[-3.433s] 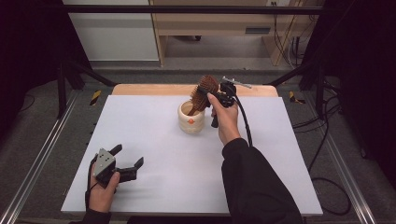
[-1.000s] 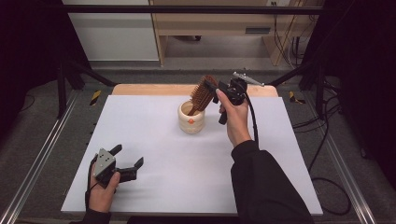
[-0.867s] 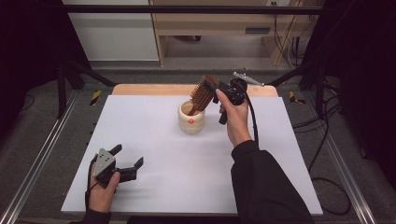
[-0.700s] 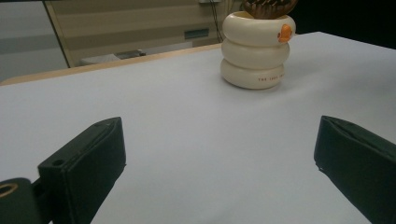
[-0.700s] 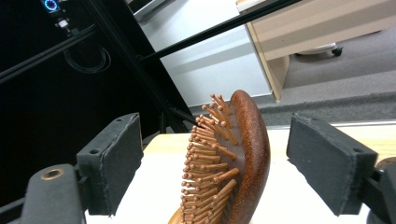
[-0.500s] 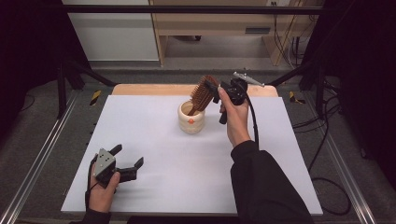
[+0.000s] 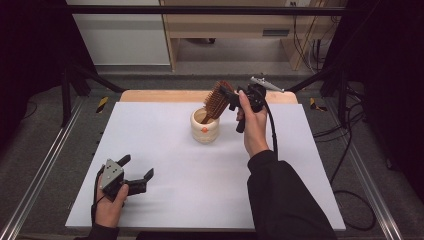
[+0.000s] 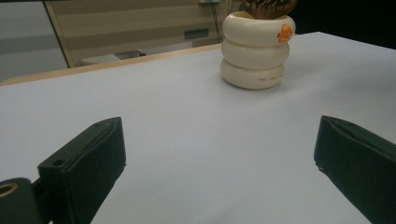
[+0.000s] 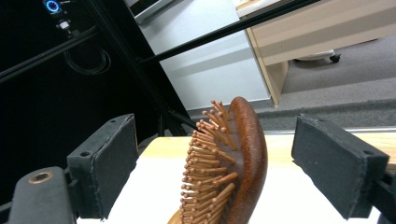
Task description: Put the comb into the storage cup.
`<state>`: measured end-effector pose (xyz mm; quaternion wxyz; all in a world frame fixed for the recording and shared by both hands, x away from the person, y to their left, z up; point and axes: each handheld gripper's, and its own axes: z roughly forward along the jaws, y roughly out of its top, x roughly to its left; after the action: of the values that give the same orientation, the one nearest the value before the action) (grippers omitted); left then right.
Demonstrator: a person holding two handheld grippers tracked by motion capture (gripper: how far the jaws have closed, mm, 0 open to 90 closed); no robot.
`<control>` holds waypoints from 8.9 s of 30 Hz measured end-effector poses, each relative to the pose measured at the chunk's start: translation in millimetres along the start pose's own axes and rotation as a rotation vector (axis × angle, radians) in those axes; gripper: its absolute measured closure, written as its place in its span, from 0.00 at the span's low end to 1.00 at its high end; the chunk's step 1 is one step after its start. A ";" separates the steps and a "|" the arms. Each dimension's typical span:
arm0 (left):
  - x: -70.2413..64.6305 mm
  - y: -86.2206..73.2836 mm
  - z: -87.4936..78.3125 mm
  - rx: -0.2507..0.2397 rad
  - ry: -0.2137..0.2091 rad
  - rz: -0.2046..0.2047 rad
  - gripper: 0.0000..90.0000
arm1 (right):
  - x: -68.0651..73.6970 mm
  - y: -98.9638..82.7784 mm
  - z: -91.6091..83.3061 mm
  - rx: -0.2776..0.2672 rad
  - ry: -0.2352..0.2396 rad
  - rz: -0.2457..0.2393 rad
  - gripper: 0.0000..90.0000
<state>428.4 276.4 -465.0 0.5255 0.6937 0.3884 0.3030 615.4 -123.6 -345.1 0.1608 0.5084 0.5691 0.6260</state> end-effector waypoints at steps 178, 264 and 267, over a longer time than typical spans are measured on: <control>5.0 1.6 -13.9 -0.039 0.023 -0.043 0.02 | -83.8 -42.5 -214.5 -0.062 -0.198 -0.409 0.04; 8.6 -15.7 -41.3 -0.060 -0.017 -0.071 0.03 | -90.0 -151.2 -218.5 0.012 -0.071 -0.546 0.05; 10.5 -15.5 -42.0 -0.076 -0.006 -0.070 0.03 | -84.5 -155.1 -212.0 0.004 -0.043 -0.533 0.05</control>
<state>395.6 308.3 -468.7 0.5627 0.6602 0.3992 0.2969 419.5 -259.2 -484.4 0.3309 0.3541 0.6806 0.5495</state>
